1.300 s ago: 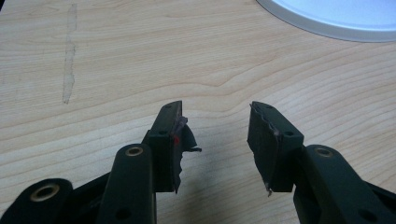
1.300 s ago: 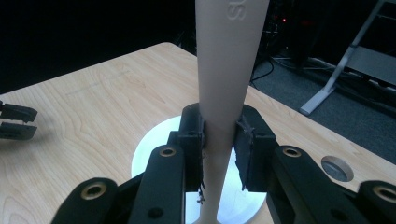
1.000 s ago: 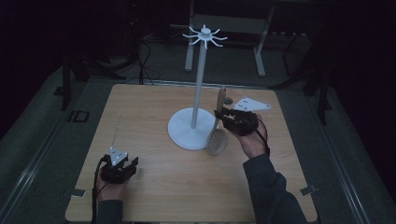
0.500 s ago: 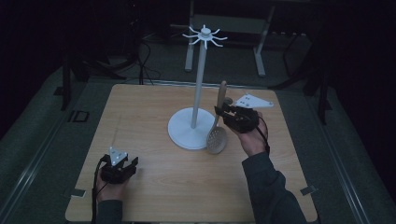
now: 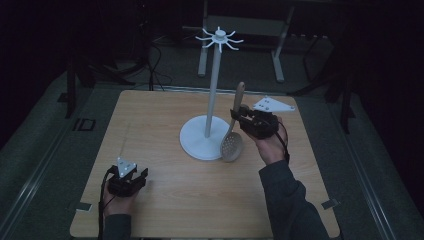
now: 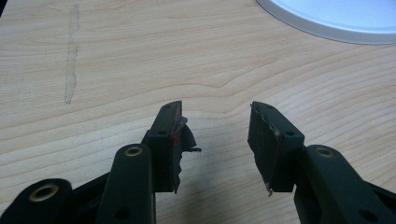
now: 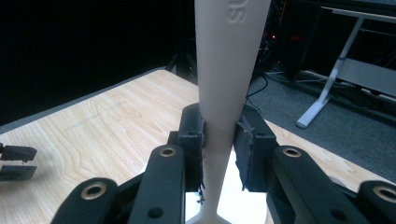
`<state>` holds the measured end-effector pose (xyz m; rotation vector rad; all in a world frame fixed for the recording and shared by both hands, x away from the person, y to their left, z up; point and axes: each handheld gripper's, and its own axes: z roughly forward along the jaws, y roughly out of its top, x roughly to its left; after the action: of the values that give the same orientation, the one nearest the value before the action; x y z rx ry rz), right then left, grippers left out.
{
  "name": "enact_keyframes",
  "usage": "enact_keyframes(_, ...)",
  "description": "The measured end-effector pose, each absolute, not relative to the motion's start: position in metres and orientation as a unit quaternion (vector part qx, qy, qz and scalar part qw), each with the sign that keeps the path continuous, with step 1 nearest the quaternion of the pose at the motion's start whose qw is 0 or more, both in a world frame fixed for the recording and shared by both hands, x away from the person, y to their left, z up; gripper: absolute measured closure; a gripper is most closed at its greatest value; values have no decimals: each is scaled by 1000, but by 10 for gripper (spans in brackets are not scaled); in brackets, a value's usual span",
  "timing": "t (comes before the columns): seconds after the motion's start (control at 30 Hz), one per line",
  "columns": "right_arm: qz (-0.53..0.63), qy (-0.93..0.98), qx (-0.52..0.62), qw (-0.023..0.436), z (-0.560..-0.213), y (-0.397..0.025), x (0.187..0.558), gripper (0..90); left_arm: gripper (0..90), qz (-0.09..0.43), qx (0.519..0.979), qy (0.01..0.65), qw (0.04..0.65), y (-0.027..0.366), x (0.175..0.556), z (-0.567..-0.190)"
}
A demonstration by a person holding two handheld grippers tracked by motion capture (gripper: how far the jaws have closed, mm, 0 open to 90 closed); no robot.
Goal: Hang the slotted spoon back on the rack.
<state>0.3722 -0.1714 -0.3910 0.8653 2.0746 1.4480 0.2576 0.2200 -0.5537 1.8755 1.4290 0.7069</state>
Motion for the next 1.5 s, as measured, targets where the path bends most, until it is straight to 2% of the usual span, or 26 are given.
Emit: enact_keyframes(1.5,543,736,323,243,-358,-172,389,737,549,270,717,550,333,221,258,-554)
